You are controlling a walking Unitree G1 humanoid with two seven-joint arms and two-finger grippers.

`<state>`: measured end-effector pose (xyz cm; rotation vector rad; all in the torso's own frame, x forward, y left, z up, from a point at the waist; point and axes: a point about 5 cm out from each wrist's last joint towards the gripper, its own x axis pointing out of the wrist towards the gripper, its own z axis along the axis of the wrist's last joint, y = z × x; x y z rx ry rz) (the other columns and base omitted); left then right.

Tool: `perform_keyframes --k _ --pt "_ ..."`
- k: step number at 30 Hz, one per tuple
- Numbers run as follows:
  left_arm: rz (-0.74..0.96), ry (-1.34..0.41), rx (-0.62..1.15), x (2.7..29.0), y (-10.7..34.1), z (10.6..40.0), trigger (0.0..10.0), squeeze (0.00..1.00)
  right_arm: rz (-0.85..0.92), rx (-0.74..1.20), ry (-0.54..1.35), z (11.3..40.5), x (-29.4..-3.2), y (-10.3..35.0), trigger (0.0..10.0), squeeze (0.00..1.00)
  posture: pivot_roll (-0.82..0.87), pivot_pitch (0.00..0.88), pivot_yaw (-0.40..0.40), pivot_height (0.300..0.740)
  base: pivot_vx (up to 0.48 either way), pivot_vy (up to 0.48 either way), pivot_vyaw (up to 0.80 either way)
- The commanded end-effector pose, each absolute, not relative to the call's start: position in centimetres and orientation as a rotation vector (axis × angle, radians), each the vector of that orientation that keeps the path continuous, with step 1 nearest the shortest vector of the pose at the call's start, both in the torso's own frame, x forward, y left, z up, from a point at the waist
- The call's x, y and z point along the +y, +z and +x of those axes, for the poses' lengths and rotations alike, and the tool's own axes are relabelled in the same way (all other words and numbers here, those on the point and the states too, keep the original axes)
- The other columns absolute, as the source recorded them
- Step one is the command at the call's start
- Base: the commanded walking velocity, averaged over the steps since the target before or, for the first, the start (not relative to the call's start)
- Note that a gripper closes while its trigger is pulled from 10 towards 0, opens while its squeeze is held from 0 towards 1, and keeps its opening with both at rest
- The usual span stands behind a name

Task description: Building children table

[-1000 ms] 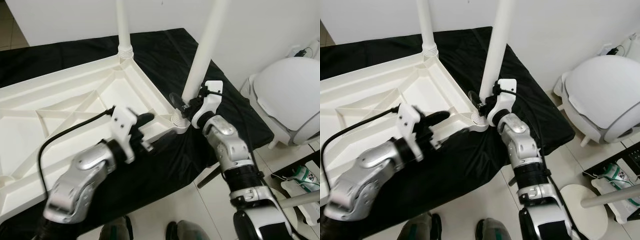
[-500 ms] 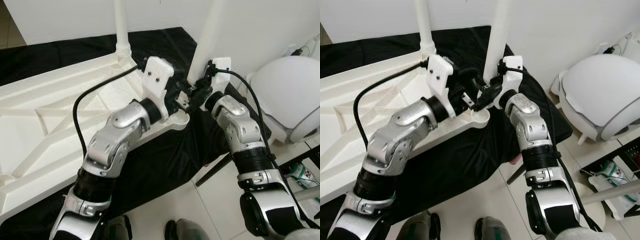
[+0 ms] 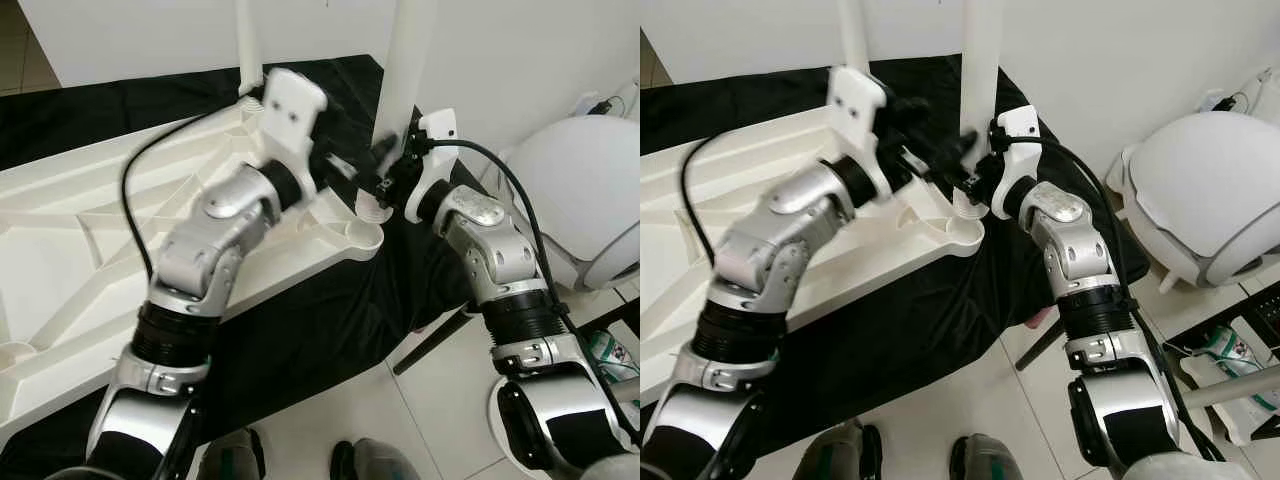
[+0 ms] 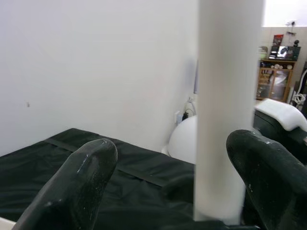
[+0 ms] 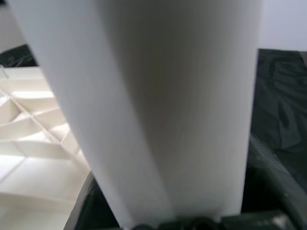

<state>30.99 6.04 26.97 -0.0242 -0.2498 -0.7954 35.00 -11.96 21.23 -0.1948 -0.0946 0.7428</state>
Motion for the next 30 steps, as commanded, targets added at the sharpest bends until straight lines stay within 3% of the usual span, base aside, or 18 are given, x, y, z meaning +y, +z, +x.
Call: perform_keyframes --k 1,11,26,30 --pt "-0.022 -0.821 -0.248 5.6 27.0 31.0 10.0 0.0 -0.218 -0.097 0.753 34.9 -12.0 21.2 10.0 0.0 -0.02 0.026 -0.055 0.74 0.0 0.0 0.0" --pt "-0.057 -0.917 -0.292 5.5 29.0 31.0 10.0 0.0 -0.369 0.001 0.855 34.3 -13.3 18.9 10.0 0.0 -0.02 0.006 -0.044 0.74 0.0 0.0 0.0" --pt "-0.139 -1.172 -0.305 4.8 30.9 29.5 10.0 0.0 -0.421 0.011 0.849 34.8 -14.3 18.9 10.0 0.0 -0.03 0.0 -0.038 0.74 0.0 0.0 0.0" --pt "-0.089 -1.209 -0.277 4.9 30.1 29.3 10.0 0.0 -0.393 -0.023 0.819 35.0 -14.6 19.5 10.0 0.0 -0.03 0.0 -0.035 0.74 0.0 0.0 0.0"
